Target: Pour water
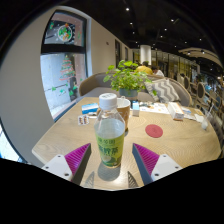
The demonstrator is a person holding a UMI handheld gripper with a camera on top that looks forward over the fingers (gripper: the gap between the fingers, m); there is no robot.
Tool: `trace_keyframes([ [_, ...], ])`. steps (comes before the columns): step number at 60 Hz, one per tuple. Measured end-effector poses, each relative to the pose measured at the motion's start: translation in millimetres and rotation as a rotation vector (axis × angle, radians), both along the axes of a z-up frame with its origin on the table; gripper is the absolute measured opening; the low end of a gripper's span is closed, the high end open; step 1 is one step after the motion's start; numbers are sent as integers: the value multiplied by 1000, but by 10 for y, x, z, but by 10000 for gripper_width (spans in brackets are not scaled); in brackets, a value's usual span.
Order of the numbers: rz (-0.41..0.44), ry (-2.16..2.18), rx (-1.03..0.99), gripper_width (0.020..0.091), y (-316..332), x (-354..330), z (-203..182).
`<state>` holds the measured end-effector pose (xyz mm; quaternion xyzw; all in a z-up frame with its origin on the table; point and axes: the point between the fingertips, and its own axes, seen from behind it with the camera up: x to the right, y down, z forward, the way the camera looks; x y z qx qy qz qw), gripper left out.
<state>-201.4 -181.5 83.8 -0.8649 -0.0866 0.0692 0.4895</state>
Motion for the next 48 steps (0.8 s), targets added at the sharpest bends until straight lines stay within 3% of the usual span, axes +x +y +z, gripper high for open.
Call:
trace_keyframes([
  [7, -30, -18, 37, 746, 300, -78, -122],
  [10, -38, -26, 46, 664, 379, -98, -165],
  [13, -35, -30, 64, 533, 444, -124, -164],
  [28, 24, -92, 66, 407, 455, -181, -150],
  [48, -52, -338, 126, 407, 783, 759, 694],
])
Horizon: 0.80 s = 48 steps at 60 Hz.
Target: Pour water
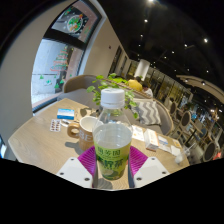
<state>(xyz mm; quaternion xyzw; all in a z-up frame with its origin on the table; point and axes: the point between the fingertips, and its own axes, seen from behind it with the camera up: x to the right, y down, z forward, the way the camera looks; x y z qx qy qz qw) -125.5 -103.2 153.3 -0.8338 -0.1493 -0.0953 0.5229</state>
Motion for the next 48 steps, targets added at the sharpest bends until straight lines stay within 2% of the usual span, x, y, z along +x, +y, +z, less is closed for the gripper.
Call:
trace_keyframes([
  [8, -28, -297, 47, 407, 417, 519, 390],
  [13, -5, -506, 71, 407, 706, 722, 588],
  [24, 110, -970, 111, 406, 1266, 715, 803],
  [37, 272, -1520, 111, 405, 1692, 494, 701],
  [48, 383, -1762, 134, 402, 1821, 283, 668],
])
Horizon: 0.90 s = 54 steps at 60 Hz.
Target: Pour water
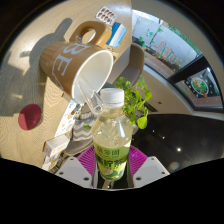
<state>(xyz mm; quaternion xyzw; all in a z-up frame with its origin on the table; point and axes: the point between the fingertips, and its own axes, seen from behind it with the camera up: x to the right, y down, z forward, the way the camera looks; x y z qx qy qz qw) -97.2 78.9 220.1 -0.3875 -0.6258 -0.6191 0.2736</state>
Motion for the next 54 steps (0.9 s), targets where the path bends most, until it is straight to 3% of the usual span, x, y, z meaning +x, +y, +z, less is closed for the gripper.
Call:
trace_keyframes([
  [14, 5, 139, -40, 405, -57, -48, 30],
  [34, -97, 1326, -92, 409, -330, 95, 546],
  [42, -212, 1719, -162, 409, -338, 248, 266],
  [54, -364, 2028, -252, 408, -301, 426, -547],
])
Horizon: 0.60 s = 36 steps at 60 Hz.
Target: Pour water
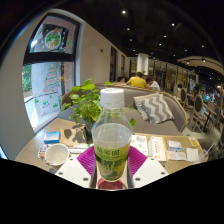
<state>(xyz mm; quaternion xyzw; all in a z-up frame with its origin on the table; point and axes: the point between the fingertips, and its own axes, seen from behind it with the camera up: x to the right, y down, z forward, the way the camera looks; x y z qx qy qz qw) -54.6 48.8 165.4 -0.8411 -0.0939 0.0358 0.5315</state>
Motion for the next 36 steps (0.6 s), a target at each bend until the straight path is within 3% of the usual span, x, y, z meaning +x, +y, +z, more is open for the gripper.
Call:
trace_keyframes([
  [19, -12, 81, -103, 424, -118, 26, -973],
  [23, -12, 69, -68, 429, -160, 14, -988],
  [34, -35, 51, -37, 526, -200, 27, -999],
  [36, -46, 57, -79, 575, -224, 35, -1020],
])
